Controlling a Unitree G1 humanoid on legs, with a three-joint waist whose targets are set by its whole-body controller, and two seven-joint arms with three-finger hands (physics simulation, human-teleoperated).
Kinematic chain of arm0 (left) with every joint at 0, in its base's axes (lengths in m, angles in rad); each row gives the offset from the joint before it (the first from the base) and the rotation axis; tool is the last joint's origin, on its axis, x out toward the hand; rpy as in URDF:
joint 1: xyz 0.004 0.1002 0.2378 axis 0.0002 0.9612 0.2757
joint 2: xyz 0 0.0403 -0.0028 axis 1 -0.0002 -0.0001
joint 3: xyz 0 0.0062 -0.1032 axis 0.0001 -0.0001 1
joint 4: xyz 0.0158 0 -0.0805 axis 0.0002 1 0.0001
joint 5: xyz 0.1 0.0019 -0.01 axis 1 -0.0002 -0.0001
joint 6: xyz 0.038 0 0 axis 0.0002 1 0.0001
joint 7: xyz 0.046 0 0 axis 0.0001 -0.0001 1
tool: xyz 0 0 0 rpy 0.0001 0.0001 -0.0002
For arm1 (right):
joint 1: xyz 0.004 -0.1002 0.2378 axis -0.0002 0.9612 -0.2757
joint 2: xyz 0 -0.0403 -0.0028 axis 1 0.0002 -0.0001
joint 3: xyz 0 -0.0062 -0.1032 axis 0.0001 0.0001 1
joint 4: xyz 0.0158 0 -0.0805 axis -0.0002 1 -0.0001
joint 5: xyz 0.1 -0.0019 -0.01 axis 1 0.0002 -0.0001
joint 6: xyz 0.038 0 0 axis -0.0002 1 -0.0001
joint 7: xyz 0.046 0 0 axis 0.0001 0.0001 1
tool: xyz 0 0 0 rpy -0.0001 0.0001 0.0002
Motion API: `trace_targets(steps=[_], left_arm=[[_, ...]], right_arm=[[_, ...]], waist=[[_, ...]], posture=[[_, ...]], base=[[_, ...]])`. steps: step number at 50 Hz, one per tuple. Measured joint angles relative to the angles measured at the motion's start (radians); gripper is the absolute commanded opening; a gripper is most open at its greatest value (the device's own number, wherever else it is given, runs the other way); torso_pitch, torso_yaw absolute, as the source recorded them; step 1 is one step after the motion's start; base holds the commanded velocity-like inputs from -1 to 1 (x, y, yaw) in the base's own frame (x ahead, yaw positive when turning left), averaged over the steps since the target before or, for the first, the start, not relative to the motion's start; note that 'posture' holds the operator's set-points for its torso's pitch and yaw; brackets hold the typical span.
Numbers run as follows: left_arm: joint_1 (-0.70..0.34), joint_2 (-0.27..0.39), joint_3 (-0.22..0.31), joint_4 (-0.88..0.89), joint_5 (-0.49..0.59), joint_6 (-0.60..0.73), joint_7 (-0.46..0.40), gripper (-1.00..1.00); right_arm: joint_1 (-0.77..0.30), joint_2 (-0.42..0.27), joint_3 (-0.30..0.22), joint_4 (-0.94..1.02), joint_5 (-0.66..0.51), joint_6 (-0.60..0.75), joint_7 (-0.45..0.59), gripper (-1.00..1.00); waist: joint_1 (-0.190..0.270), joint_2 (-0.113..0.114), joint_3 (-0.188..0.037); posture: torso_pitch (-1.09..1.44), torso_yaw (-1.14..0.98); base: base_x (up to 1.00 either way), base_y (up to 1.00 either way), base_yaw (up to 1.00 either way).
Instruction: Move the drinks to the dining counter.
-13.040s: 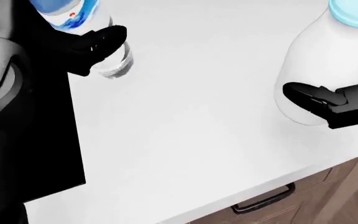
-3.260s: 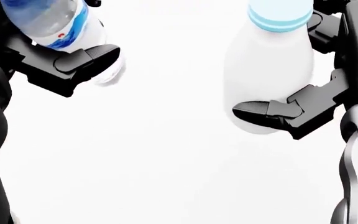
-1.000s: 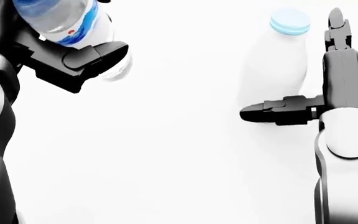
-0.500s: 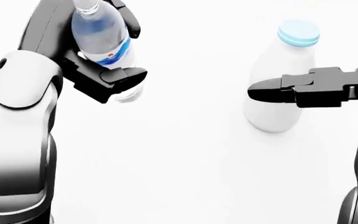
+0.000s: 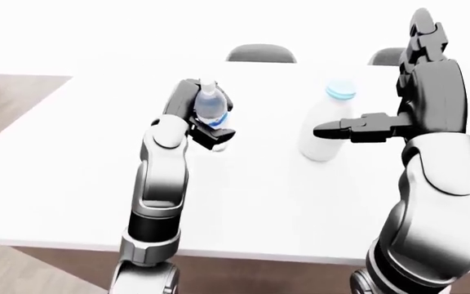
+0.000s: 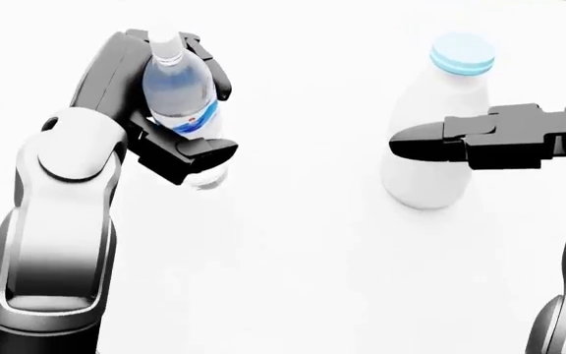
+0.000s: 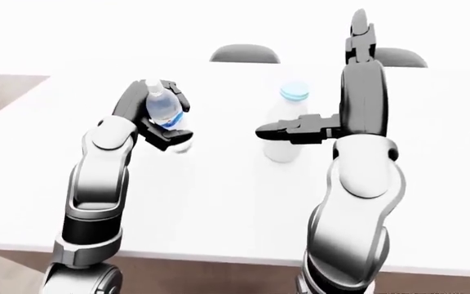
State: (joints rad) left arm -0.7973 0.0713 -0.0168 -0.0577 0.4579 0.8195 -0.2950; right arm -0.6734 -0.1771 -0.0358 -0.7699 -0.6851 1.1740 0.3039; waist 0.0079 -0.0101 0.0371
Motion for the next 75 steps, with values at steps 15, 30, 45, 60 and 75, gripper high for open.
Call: trace_targets(steps=[15,30,45,60,75], left_arm=[[-0.008,0.014,0.01,0.036,-0.02,-0.032,0.023,-0.4],[-0.015,0.014,0.016,0.05,-0.039,-0.039,0.022,-0.04],[0.0,0.02,0.017,0.121,-0.05,-0.026,0.04,0.43],[-0.013,0.03,0.025,0.1,-0.067,-0.023,0.047,0.6],[0.015,0.044,0.027,0.008,-0.077,0.02,0.024,0.61]], right_arm=[[-0.001,0.002,-0.001,0.008,-0.001,-0.008,-0.004,1.0],[0.005,0.005,-0.002,0.011,0.004,-0.015,-0.009,1.0],[0.018,0.009,-0.003,0.016,0.015,-0.026,-0.021,1.0],[0.024,0.01,-0.001,0.018,0.02,-0.036,-0.027,1.0],[0.021,0.009,0.001,0.016,0.011,-0.032,-0.021,1.0]], waist=[[0.0,0.003,-0.005],[0.001,0.004,-0.008],[0.001,0.001,0.0],[-0.001,0.003,-0.009],[-0.004,0.005,-0.005]], posture=[[0.0,0.0],[0.0,0.0],[0.0,0.0],[0.0,0.0],[0.0,0.0]], base=[[0.0,0.0,0.0],[0.0,0.0,0.0],[0.0,0.0,0.0],[0.0,0.0,0.0],[0.0,0.0,0.0]])
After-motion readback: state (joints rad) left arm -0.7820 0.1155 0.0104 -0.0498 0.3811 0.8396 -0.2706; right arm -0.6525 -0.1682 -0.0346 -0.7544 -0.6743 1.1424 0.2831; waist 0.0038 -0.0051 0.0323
